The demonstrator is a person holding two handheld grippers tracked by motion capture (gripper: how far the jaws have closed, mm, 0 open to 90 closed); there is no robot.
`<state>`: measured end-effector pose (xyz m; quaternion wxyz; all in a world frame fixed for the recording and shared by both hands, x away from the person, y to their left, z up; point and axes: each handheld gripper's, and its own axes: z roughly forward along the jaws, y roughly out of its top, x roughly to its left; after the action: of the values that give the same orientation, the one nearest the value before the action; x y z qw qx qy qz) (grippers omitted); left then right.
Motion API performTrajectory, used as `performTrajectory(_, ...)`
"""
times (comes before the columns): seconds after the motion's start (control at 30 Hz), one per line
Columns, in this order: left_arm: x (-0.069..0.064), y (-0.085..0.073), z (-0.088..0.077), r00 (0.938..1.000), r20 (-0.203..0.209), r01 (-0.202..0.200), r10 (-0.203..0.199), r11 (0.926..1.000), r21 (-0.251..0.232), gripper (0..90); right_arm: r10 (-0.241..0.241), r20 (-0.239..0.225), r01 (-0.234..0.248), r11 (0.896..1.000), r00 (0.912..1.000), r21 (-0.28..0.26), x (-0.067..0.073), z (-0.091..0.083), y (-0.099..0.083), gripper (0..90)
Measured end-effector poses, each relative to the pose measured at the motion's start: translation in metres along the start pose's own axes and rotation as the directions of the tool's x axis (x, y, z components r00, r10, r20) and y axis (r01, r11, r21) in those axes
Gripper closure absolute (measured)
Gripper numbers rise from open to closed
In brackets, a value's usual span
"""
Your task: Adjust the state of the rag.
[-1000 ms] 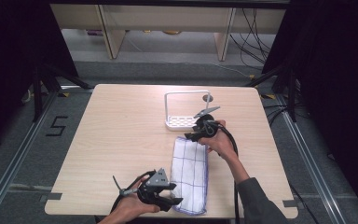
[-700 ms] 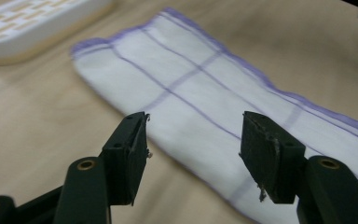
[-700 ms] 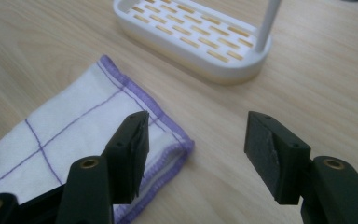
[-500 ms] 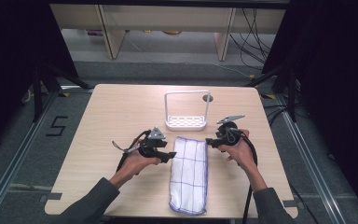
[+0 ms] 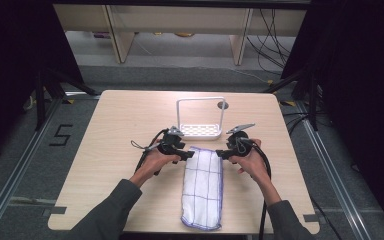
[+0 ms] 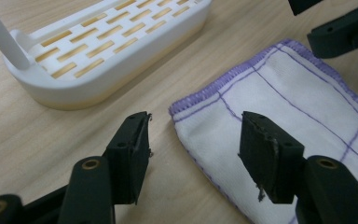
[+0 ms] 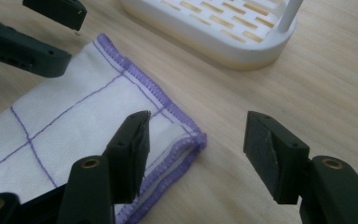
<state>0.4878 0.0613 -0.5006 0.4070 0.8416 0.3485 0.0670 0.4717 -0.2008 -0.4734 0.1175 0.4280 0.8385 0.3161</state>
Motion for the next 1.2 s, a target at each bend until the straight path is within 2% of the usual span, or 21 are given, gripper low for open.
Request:
performTrajectory(0.03, 0.001, 0.001, 0.003, 0.9999, 0.016, 0.005, -0.005, 0.9999, 0.011, 42.1, -0.004, -0.001, 0.004, 1.0, 1.0, -0.006, 0.0, 0.002, 0.0, 41.5)
performTrajectory(0.07, 0.002, 0.001, 0.005, 0.9999, 0.015, 0.003, -0.003, 0.9999, 0.016, 41.6, 0.016, -0.002, -0.016, 1.0, 0.9999, 0.015, 0.001, 0.001, 0.0, 41.3)
performTrajectory(0.1, 0.003, 0.002, 0.008, 0.9998, 0.014, 0.011, -0.011, 0.9998, 0.018, 41.7, 0.006, 0.005, -0.006, 1.0, 1.0, 0.013, 0.001, 0.003, 0.0, 41.2)
performTrajectory(0.17, 0.005, 0.003, 0.012, 0.9996, 0.017, 0.02, -0.02, 0.9996, 0.021, 43.3, 0.024, 0.006, -0.024, 0.999, 0.9997, 0.023, 0.002, 0.003, -0.001, 41.4)
performTrajectory(0.23, 0.005, 0.004, 0.017, 0.9998, 0.02, 0.004, -0.005, 0.9996, 0.028, 45.5, 0.04, 0.006, -0.04, 0.999, 0.9992, 0.025, 0.001, 0.007, -0.003, 41.3)
performTrajectory(0.33, 0.003, 0.005, 0.019, 0.9989, 0.012, -0.047, 0.046, 0.9977, 0.048, 49.9, 0.027, 0.011, -0.028, 0.999, 0.9996, 0.03, 0.0, 0.014, -0.006, 41.2)
performTrajectory(0.37, 0.001, 0.006, 0.02, 0.9988, 0.018, -0.045, 0.045, 0.9982, 0.041, 51.8, 0.04, 0.007, -0.04, 0.999, 0.9992, 0.033, 0.0, 0.014, -0.006, 41.3)
performTrajectory(0.4, 0.001, 0.006, 0.02, 0.9982, 0.017, -0.059, 0.058, 0.9973, 0.044, 57.8, 0.034, 0.006, -0.034, 0.999, 0.9994, 0.037, 0.001, 0.017, -0.006, 41.9)
performTrajectory(0.5, -0.002, 0.006, 0.021, 0.9963, 0.019, -0.084, 0.084, 0.9955, 0.044, 62.5, 0.002, 0.014, -0.003, 0.999, 0.9999, 0.048, 0.002, 0.023, -0.007, 43.5)
performTrajectory(0.63, -0.004, 0.006, 0.021, 0.9927, 0.029, -0.118, 0.117, 0.9919, 0.047, 72.6, -0.018, 0.012, 0.017, 0.998, 0.9998, 0.054, 0.003, 0.024, -0.008, 48.5)
performTrajectory(0.7, -0.004, 0.007, 0.019, 0.9891, 0.032, -0.145, 0.143, 0.9873, 0.064, 76.4, -0.025, 0.005, 0.025, 0.998, 0.9997, 0.05, 0.004, 0.025, -0.008, 52.2)
performTrajectory(0.8, -0.005, 0.006, 0.019, 0.9893, 0.032, -0.144, 0.143, 0.988, 0.056, 79.7, -0.038, -0.019, 0.039, 0.998, 0.9991, 0.05, 0.007, 0.024, -0.008, 63.5)
performTrajectory(0.87, -0.004, 0.006, 0.018, 0.9856, 0.034, -0.168, 0.166, 0.9839, 0.063, 81.3, -0.038, -0.035, 0.04, 0.998, 0.9987, 0.056, 0.009, 0.024, -0.008, 72.8)
performTrajectory(0.9, -0.006, 0.005, 0.018, 0.9886, 0.031, -0.149, 0.147, 0.9878, 0.047, 81.7, -0.05, -0.039, 0.053, 0.997, 0.9979, 0.054, 0.01, 0.024, -0.008, 75.3)
performTrajectory(0.93, -0.006, 0.005, 0.018, 0.9885, 0.027, -0.15, 0.149, 0.9876, 0.047, 82.1, -0.06, -0.036, 0.061, 0.997, 0.9976, 0.04, 0.011, 0.026, -0.008, 78.5)
performTrajectory(1.0, -0.007, 0.005, 0.016, 0.9888, 0.024, -0.148, 0.147, 0.9881, 0.041, 82.9, -0.082, -0.045, 0.084, 0.995, 0.9957, 0.053, 0.012, 0.025, -0.007, 81.8)
performTrajectory(1.1, -0.007, 0.006, 0.01, 0.9898, 0.021, -0.142, 0.141, 0.9896, 0.026, 83.4, -0.104, -0.054, 0.106, 0.993, 0.9931, 0.043, 0.012, 0.024, -0.007, 84.0)
performTrajectory(1.13, -0.007, 0.006, 0.009, 0.9902, 0.017, -0.139, 0.138, 0.9901, 0.02, 83.5, -0.09, -0.058, 0.092, 0.995, 0.9943, 0.048, 0.014, 0.024, -0.006, 84.3)
performTrajectory(1.2, -0.007, 0.008, 0.006, 0.9898, 0.025, -0.14, 0.14, 0.99, 0.012, 83.6, -0.107, -0.066, 0.109, 0.994, 0.9921, 0.033, 0.013, 0.022, -0.006, 84.6)
